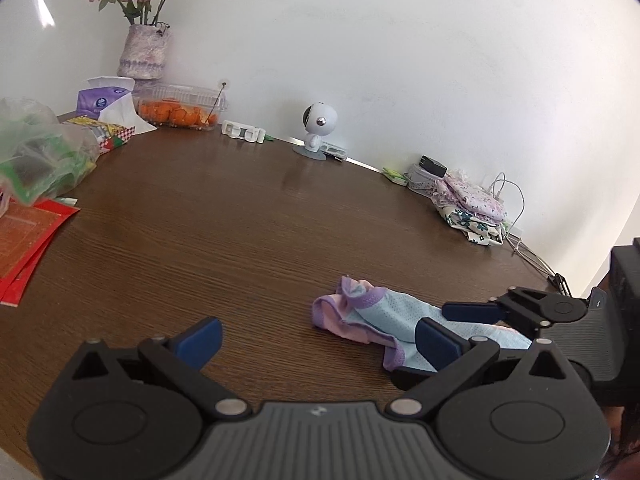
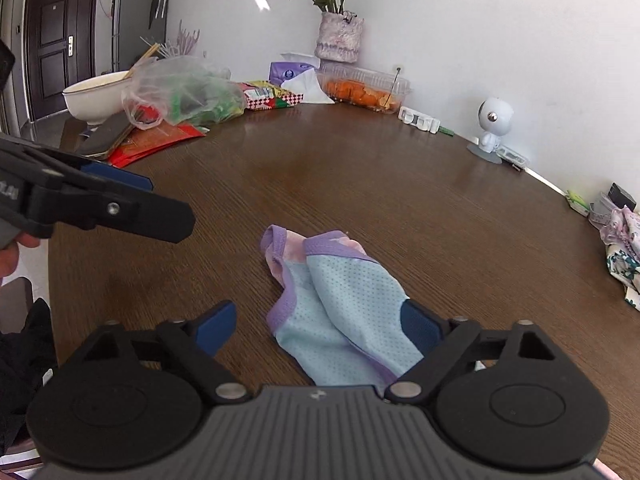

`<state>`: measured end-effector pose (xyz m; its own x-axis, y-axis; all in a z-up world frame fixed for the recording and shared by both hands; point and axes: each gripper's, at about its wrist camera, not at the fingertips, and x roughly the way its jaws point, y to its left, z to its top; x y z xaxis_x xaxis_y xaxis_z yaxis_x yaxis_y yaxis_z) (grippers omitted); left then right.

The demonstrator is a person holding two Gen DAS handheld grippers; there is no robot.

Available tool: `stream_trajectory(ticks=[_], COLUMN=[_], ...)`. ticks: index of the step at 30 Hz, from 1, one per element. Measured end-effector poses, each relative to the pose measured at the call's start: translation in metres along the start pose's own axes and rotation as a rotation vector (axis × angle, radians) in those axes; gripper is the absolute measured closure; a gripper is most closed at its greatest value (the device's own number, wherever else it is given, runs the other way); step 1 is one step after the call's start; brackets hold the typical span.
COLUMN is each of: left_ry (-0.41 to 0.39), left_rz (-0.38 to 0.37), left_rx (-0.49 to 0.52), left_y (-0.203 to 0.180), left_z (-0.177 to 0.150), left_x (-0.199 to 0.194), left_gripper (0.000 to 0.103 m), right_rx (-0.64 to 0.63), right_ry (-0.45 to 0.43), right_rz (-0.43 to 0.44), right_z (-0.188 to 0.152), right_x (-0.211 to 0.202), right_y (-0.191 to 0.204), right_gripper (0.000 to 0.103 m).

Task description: Fold clothes

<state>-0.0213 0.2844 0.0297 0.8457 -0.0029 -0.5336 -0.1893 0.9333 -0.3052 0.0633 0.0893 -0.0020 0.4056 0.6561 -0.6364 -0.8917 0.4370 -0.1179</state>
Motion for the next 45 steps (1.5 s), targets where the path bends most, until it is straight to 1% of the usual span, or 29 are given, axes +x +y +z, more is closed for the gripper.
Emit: stream_trajectory(ticks=[4, 7, 8, 10, 12, 13, 15, 17, 19, 21, 24, 27, 29, 32, 33, 34, 35, 37, 38, 40, 41, 43, 44, 45], left_ry=[0.025, 0.04, 0.046, 0.059, 0.076, 0.086, 0.113, 0.148, 0.197, 0.241, 0.275, 0.313, 0.323, 0.33, 0.334, 0.339, 0.344, 0.358, 0.359, 0.364, 0.365, 0.367, 0.367, 0.367], left_rz=[-0.005, -0.042, -0.059, -0.09, -0.13, -0.148, -0.185, -0.229, -0.288, -0.331, -0.379, -0.388, -0.377, -0.355, -0.341, -0.325, -0.312, -0.296, -0.3, -0.304, -0.296, -0.283, -0.276, -0.269], left_rx=[0.002, -0.011, -0.019, -0.036, -0.059, -0.074, -0.115, -0.176, -0.261, -0.335, -0.394, -0.418, -0.424, -0.452, -0.461, -0.464, -0.462, -0.454, -0.45, -0.44, -0.429, -0.414, -0.412, -0.41], left_y=[0.008, 0.012, 0.013, 0.014, 0.013, 0.012, 0.012, 0.012, 0.013, 0.013, 0.007, -0.003, -0.011, -0.02, -0.023, -0.025, -0.027, -0.03, -0.031, -0.033, -0.035, -0.037, -0.037, -0.036], left_z=[0.004, 0.007, 0.008, 0.008, 0.008, 0.008, 0.008, 0.008, 0.007, 0.006, 0.009, 0.016, 0.018, 0.021, 0.022, 0.023, 0.023, 0.022, 0.021, 0.021, 0.021, 0.021, 0.022, 0.022], left_x=[0.005, 0.01, 0.012, 0.018, 0.024, 0.028, 0.036, 0.047, 0.06, 0.074, 0.093, 0.109, 0.118, 0.13, 0.133, 0.136, 0.139, 0.142, 0.143, 0.141, 0.14, 0.138, 0.137, 0.135], left_gripper=[0.0, 0.0, 0.0, 0.0, 0.001, 0.001, 0.002, 0.003, 0.003, 0.005, 0.006, 0.008, 0.01, 0.019, 0.027, 0.039, 0.045, 0.068, 0.07, 0.08, 0.081, 0.087, 0.088, 0.088], right_rx=[-0.037, 0.02, 0.041, 0.084, 0.12, 0.138, 0.173, 0.231, 0.311, 0.366, 0.42, 0.47, 0.489, 0.51, 0.514, 0.511, 0.507, 0.494, 0.487, 0.479, 0.475, 0.465, 0.461, 0.455], right_ry=[0.052, 0.058, 0.059, 0.059, 0.054, 0.051, 0.045, 0.037, 0.024, 0.004, -0.04, -0.083, -0.106, -0.132, -0.137, -0.142, -0.146, -0.152, -0.154, -0.155, -0.156, -0.154, -0.155, -0.16], right_rz=[-0.032, -0.025, -0.022, -0.018, -0.04, -0.05, -0.048, -0.021, 0.02, 0.034, 0.061, 0.082, 0.093, 0.112, 0.118, 0.123, 0.123, 0.118, 0.116, 0.121, 0.123, 0.131, 0.134, 0.135], right_z=[0.013, 0.014, 0.013, 0.012, 0.011, 0.011, 0.009, 0.007, 0.003, -0.001, -0.007, -0.012, -0.014, -0.018, -0.019, -0.02, -0.021, -0.023, -0.024, -0.027, -0.028, -0.03, -0.031, -0.032], right_x=[0.031, 0.036, 0.037, 0.037, 0.037, 0.037, 0.035, 0.033, 0.03, 0.027, 0.019, 0.009, 0.004, -0.003, -0.005, -0.007, -0.008, -0.012, -0.013, -0.014, -0.014, -0.015, -0.016, -0.018], right_y=[0.019, 0.013, 0.009, 0.002, -0.007, -0.011, -0.019, -0.027, -0.038, -0.045, -0.051, -0.058, -0.061, -0.064, -0.064, -0.063, -0.062, -0.06, -0.058, -0.056, -0.055, -0.053, -0.052, -0.051], right_gripper=[0.032, 0.035, 0.039, 0.05, 0.073, 0.078, 0.091, 0.095, 0.096, 0.097, 0.097, 0.097, 0.097, 0.097, 0.097, 0.097, 0.097, 0.097, 0.097, 0.097, 0.097, 0.095, 0.092, 0.086])
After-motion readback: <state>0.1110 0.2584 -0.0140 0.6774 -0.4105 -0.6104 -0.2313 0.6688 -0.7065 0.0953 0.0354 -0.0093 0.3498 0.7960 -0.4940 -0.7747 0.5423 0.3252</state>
